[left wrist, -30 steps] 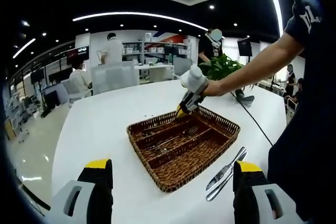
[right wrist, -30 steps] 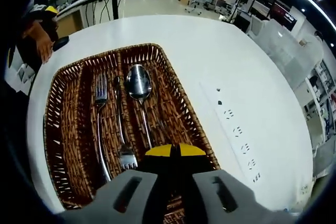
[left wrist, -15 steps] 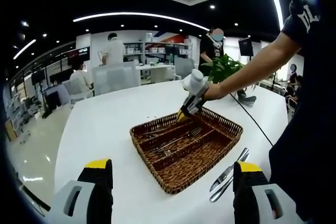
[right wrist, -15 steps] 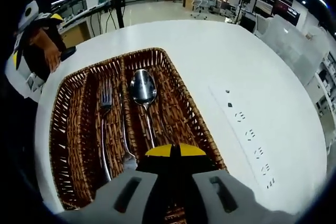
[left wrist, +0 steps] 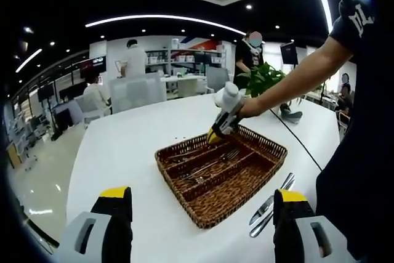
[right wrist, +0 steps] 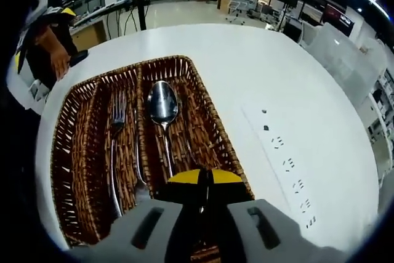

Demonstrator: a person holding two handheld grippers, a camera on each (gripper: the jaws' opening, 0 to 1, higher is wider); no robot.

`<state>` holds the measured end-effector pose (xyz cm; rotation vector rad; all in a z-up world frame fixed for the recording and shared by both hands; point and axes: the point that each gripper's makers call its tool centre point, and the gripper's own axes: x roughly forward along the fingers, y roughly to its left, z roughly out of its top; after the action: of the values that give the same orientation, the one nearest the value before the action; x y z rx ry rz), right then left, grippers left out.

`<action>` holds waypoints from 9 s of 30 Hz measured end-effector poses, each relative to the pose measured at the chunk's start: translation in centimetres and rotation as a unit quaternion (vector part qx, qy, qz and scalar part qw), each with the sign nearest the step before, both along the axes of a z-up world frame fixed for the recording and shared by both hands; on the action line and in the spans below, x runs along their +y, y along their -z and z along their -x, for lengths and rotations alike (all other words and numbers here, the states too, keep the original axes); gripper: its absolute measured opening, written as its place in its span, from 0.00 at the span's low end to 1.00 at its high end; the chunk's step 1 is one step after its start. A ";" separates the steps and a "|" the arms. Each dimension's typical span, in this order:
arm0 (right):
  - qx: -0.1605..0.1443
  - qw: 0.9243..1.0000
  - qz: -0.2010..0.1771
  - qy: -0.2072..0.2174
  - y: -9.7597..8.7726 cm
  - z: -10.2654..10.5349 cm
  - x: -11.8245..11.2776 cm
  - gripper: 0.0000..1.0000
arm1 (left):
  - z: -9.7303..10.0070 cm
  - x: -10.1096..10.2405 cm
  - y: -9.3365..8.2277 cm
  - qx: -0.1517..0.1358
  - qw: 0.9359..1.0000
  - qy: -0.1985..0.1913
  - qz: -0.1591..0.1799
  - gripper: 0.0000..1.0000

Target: Arrange the knives, forks, and spoons in their matching storage slots by inserting each utensil handle-first until every utensil is classified and aligned in the correct compartment

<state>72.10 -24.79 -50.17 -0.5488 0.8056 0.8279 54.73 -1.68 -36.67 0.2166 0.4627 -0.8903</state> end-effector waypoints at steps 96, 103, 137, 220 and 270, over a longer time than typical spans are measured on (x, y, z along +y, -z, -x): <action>-0.105 0.950 -0.088 0.281 -10.3 29.9 -5.8 0.99 | 7.9 -3.9 1.5 -0.009 0.998 0.065 0.009 1.00; -0.102 0.949 -0.087 0.284 -10.2 30.2 -5.8 0.98 | 7.7 -4.2 1.2 -0.013 0.997 0.072 0.011 1.00; -0.088 0.954 -0.094 0.270 -9.5 30.7 -4.6 0.94 | 9.0 -6.8 4.1 0.039 0.984 0.157 -0.079 0.69; -0.063 0.945 -0.111 0.302 -7.4 32.5 -5.0 0.86 | 8.5 -12.9 17.1 0.092 0.840 0.391 -0.364 0.17; -0.029 0.995 -0.073 0.059 -3.0 30.3 0.2 0.45 | 9.1 -12.7 15.6 0.064 0.831 0.422 -0.356 0.10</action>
<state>41.82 -24.54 -47.19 -0.3894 0.7105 0.7521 45.61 -14.34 -52.24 1.1212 0.8440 -1.5745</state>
